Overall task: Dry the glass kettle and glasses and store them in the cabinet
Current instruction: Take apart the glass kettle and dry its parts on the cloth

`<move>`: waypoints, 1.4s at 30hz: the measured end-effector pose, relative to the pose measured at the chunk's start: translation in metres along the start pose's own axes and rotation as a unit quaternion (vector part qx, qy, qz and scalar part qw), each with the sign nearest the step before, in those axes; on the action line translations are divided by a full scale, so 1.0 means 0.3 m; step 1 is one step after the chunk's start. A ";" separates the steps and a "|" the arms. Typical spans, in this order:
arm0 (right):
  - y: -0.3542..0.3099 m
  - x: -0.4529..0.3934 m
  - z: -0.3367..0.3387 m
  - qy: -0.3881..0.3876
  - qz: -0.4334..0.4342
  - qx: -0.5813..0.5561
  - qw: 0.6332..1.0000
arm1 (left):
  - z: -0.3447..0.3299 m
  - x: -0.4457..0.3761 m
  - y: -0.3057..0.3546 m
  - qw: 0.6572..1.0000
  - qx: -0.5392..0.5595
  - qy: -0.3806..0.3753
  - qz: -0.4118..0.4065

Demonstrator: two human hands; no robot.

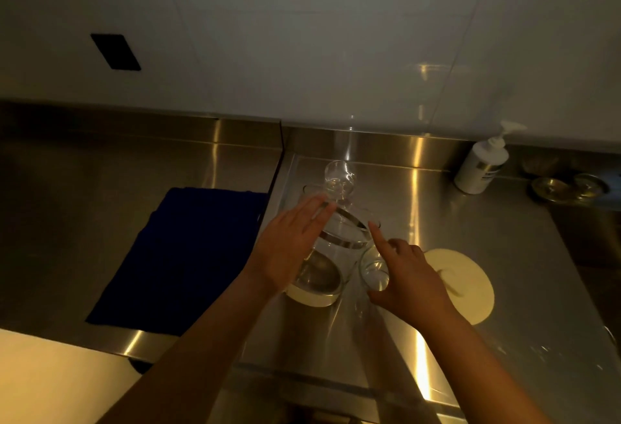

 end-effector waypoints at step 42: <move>-0.022 0.038 0.009 -0.011 -0.034 0.016 0.999 | -0.060 -0.034 0.016 0.993 0.109 0.006 0.041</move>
Point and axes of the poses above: each hand's wrist, its own x-axis away from the middle knuckle, its own z-axis out of the back of the hand, y = z × x, the point moved 3 cm from there along -x, towards the middle knuckle, and after that the axes turned 9 degrees about -z, right-handed, at the moved point
